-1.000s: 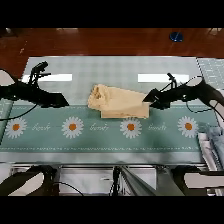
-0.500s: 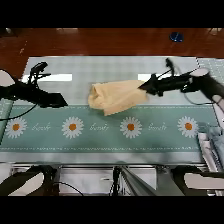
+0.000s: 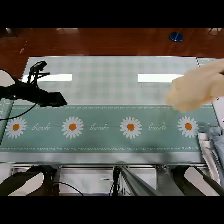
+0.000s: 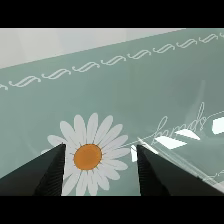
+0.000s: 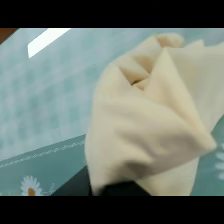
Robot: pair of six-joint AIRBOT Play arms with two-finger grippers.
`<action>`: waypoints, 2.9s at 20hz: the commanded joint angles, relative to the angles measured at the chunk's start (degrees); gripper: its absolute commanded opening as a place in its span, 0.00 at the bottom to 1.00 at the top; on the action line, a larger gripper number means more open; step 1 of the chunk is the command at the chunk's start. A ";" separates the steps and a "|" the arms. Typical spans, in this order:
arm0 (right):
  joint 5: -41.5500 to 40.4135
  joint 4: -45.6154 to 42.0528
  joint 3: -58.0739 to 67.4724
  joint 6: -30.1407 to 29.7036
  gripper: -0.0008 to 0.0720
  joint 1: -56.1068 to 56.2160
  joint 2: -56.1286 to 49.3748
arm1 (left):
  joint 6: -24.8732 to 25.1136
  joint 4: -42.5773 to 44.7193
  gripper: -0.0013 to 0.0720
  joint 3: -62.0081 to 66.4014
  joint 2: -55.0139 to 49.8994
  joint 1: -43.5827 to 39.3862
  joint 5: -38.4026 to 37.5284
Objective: Fold the shirts.
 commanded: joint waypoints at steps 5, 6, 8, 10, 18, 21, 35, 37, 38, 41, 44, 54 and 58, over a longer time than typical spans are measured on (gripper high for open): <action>10.38 -32.65 1.29 -0.63 0.05 -24.46 4.20 | 0.35 0.02 0.74 -0.02 -0.04 0.00 0.39; 10.36 -35.71 1.14 -0.68 0.05 -26.05 4.00 | 0.57 0.02 0.74 -0.02 -0.02 0.00 0.85; 10.36 -39.78 -0.57 -1.31 0.05 -28.57 3.63 | 0.55 0.04 0.74 -0.02 -0.02 0.04 2.16; 10.34 -44.11 -4.61 -1.70 0.05 -29.22 3.63 | 0.55 0.04 0.74 0.00 -0.02 0.04 3.91; 10.23 -70.53 -16.74 -2.93 0.05 -29.24 3.37 | 0.50 0.04 0.74 0.11 -0.02 0.11 4.61; 8.63 -76.65 -19.37 -2.97 0.05 -29.24 2.36 | 0.48 0.02 0.74 0.11 -0.02 0.11 4.57; -32.00 -62.66 -21.07 -8.63 0.65 -24.59 0.87 | 0.50 -2.62 0.74 1.42 -0.02 -0.02 9.18; -43.43 -41.90 -14.51 -12.57 0.65 -16.11 -0.98 | 1.42 -1.77 0.74 3.87 -0.04 -0.17 13.75; -43.15 -33.38 -10.75 -14.69 0.65 -10.49 -3.69 | 1.75 1.73 0.69 5.84 -0.22 -0.96 14.82; -31.54 -26.84 -4.68 -15.52 0.65 8.46 -12.26 | -5.35 16.13 0.62 13.22 -2.71 -5.73 8.39; -20.68 -31.28 -4.61 -15.54 0.65 25.90 -18.60 | -9.75 23.67 0.62 17.07 -6.14 -10.88 0.85; -17.81 -44.85 -4.68 -9.53 0.65 44.59 -21.86 | -11.54 23.80 0.65 17.07 -15.96 -13.33 -6.32; -13.86 -44.22 -6.62 -5.81 0.65 38.73 -21.77 | -12.20 23.76 0.64 17.07 -13.79 -13.29 -1.77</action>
